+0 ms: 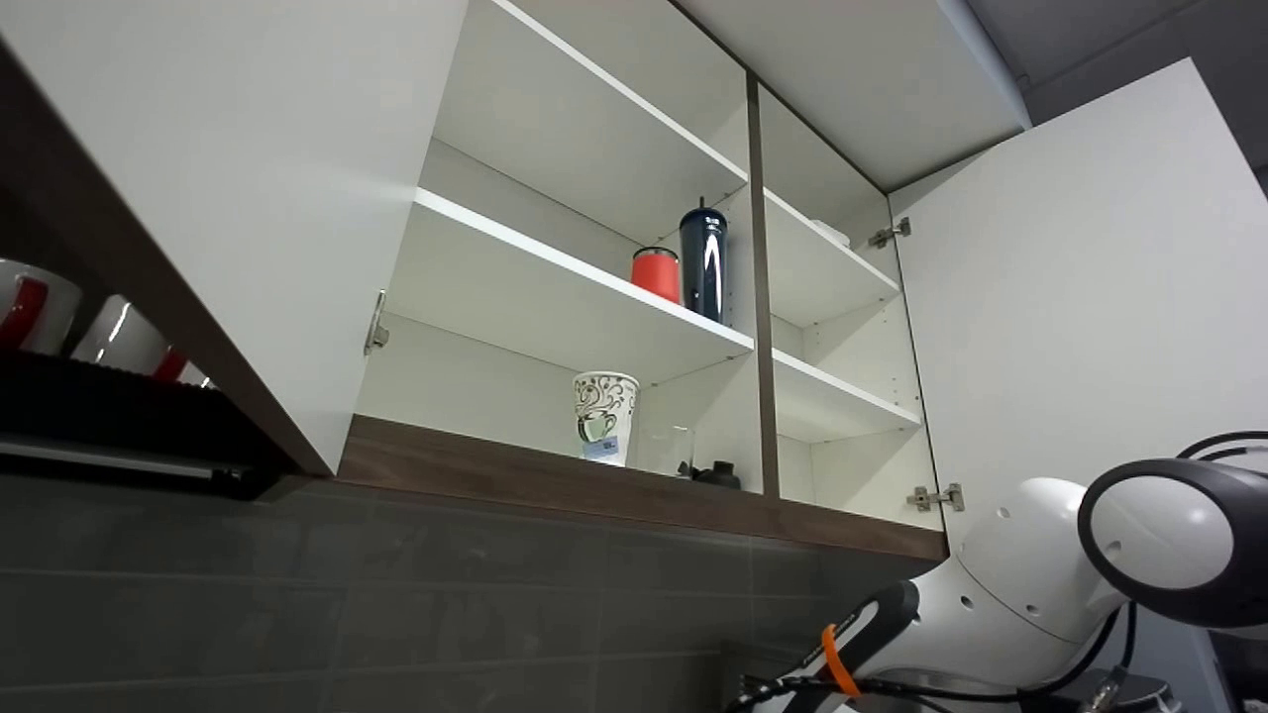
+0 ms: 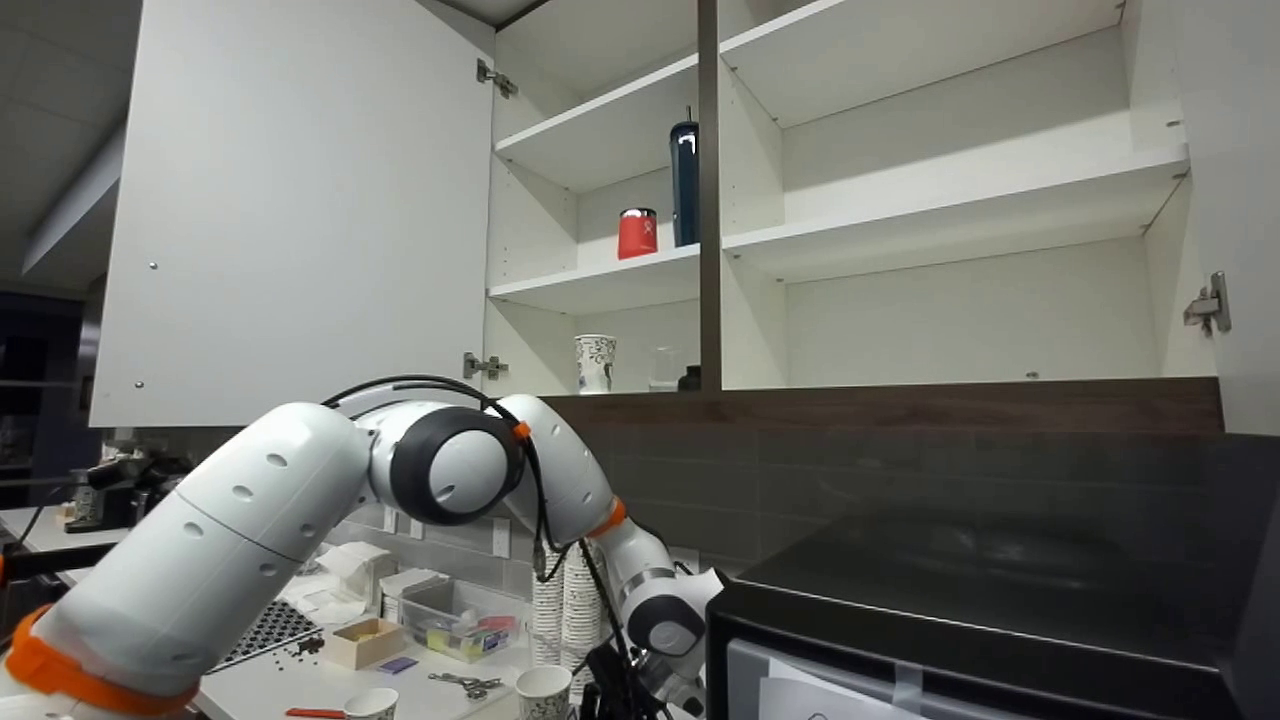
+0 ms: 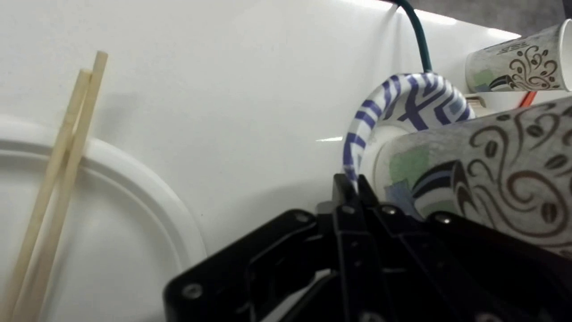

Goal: Put the bowl and cup inside the cupboard

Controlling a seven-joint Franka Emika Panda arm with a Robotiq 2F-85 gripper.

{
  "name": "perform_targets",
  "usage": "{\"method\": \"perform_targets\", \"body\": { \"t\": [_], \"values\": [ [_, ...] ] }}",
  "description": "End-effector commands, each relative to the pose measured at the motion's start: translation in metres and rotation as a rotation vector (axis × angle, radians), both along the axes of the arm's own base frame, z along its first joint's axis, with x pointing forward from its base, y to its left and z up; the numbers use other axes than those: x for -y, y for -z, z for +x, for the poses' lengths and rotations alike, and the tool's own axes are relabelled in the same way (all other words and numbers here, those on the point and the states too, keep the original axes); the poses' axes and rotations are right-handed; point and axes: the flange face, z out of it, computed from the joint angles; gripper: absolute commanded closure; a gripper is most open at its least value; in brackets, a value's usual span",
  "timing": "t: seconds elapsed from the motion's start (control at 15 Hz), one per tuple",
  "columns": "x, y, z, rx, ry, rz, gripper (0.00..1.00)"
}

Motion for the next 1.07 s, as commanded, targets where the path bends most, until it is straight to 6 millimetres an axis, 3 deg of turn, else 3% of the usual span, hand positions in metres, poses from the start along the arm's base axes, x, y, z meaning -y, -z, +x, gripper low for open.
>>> {"method": "perform_targets", "body": {
  "t": [0.0,0.53,1.0],
  "values": [
    [-0.003,-0.004,-0.001,0.008,-0.02,0.013,0.99],
    [-0.025,-0.082,-0.018,0.096,-0.044,-0.011,0.99],
    [-0.036,-0.144,-0.05,-0.046,-0.022,0.018,0.99]
  ]
}}
